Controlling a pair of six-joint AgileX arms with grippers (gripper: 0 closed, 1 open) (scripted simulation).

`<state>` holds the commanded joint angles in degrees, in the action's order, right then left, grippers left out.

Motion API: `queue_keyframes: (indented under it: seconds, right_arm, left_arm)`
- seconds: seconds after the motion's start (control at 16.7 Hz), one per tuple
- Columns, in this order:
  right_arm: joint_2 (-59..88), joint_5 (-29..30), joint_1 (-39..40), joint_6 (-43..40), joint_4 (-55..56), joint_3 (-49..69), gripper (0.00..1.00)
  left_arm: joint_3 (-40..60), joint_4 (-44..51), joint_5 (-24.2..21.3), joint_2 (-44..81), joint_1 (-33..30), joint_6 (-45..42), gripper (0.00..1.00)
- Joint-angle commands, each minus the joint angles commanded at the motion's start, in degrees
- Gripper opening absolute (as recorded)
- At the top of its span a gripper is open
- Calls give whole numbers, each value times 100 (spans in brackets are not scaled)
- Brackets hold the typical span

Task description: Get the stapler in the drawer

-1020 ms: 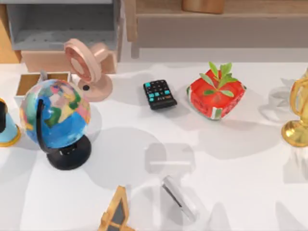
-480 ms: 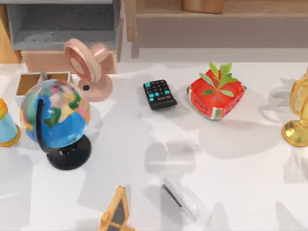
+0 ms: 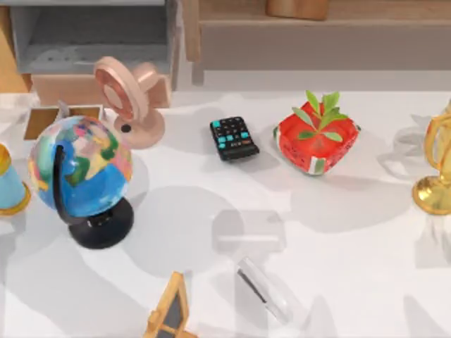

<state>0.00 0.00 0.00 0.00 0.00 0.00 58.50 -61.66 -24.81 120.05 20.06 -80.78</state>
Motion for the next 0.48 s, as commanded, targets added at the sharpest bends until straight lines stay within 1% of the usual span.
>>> queue_keyframes:
  seconds: [0.24,0.48]
  right_arm:
    - [0,0,0,0,0,0,100]
    - [0,0,0,0,0,0,100]
  left_arm:
    - [374,-463,-152,845,312,-805,100]
    - [452,-566,-184,1062,394,-1000,100]
